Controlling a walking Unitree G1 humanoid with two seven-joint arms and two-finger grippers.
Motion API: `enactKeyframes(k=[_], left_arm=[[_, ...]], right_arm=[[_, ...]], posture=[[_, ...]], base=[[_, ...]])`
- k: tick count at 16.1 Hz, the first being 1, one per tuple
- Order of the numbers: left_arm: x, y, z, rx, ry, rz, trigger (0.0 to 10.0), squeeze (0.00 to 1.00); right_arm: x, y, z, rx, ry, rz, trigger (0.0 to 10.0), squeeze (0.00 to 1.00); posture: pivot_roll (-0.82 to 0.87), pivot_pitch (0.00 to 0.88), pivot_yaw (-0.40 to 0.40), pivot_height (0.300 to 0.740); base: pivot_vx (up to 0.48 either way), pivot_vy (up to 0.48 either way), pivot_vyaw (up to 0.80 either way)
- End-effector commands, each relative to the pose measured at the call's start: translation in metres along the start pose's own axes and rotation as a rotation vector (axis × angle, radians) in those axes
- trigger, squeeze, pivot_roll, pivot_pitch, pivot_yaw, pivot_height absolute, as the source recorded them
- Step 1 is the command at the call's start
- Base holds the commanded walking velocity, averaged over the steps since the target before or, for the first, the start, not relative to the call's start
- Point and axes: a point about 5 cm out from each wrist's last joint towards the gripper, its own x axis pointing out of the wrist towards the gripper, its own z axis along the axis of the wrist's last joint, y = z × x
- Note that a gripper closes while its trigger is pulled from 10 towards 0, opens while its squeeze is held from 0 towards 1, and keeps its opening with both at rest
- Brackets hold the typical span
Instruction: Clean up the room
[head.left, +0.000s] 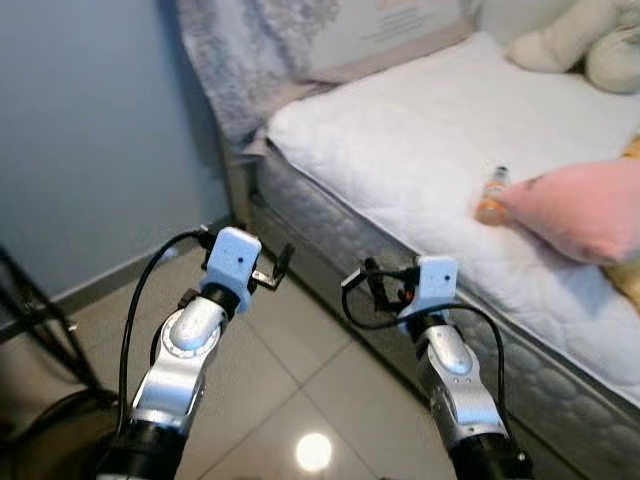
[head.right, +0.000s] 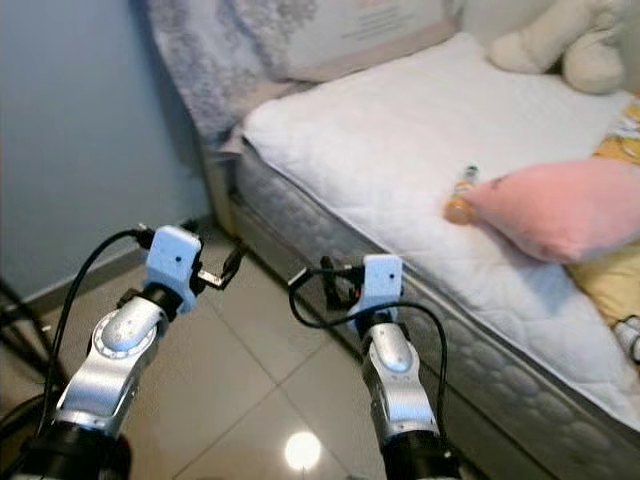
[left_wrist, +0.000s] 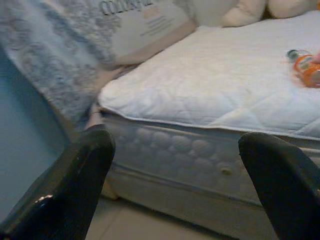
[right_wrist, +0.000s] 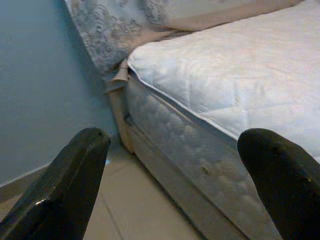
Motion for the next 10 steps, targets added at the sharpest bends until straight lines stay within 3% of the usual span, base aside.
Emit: enactKeyframes(k=[1, 3, 5, 10], left_arm=[[-0.001, 0.002, 0.0, -0.045, 0.004, 0.029, 10.0, 0.0], [-0.014, 0.01, -0.002, -0.236, -0.011, 0.1, 10.0, 0.0], [-0.023, 0.015, -0.015, -0.265, 0.035, 0.15, 10.0, 0.0], [-0.013, 0.016, -0.011, -0.289, 0.032, 0.171, 10.0, 0.0]], right_arm=[[0.0, -0.005, 0.004, -0.002, -0.015, -0.007, 10.0, 0.0], [-0.002, -0.006, 0.006, 0.031, -0.026, -0.01, 10.0, 0.0], [-0.005, -0.008, 0.003, 0.056, -0.022, -0.019, 10.0, 0.0], [0.002, -0.002, 0.006, 0.063, -0.024, 0.006, 10.0, 0.0]], posture=[[0.07, 0.0, 0.001, 0.74], [0.07, 0.0, -0.001, 0.74], [0.08, 0.0, -0.006, 0.74], [0.09, 0.0, -0.017, 0.74]], base=[[0.0, 0.0, 0.0], [0.0, 0.0, 0.0], [0.0, 0.0, 0.0], [0.0, 0.0, 0.0]])
